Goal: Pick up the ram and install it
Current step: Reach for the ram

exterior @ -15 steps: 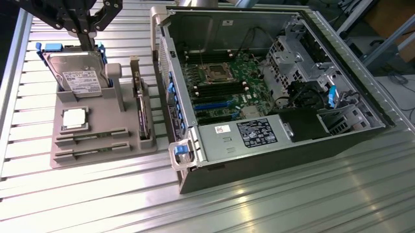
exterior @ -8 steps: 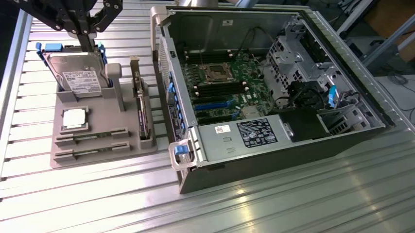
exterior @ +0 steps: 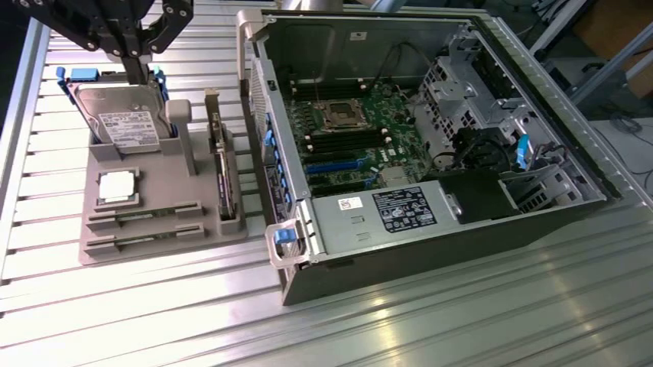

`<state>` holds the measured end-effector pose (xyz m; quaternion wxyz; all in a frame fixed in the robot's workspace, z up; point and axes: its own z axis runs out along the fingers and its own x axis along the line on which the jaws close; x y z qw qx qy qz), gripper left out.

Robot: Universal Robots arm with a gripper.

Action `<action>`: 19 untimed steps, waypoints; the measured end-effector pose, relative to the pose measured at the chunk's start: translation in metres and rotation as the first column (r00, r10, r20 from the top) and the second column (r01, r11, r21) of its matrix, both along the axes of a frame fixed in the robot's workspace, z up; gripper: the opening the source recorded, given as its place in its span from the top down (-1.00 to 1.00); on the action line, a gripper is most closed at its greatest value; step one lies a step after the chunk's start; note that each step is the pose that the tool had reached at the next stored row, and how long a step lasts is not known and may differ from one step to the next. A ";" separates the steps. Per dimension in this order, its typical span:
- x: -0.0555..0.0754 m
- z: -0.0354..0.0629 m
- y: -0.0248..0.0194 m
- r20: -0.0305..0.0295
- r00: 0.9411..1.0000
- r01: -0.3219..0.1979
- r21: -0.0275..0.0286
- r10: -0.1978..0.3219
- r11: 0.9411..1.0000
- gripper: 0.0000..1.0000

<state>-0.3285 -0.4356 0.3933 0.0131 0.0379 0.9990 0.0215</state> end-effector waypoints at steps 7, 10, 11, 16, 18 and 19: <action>0.000 0.0000 -0.0038 0.000 1.000 0.000 0.000 0.000 1.000 0.79; 0.000 0.0000 -0.0050 0.000 1.000 0.000 0.000 0.000 1.000 0.79; 0.000 0.0000 -0.0055 0.000 1.000 0.000 0.000 0.000 1.000 0.79; 0.000 0.0000 -0.0114 0.000 1.000 0.000 0.000 0.000 1.000 0.79; 0.000 0.0000 -0.0140 0.000 1.000 0.000 0.000 0.000 1.000 0.79; 0.000 0.0000 -0.0147 0.000 1.000 0.000 0.000 0.000 1.000 0.79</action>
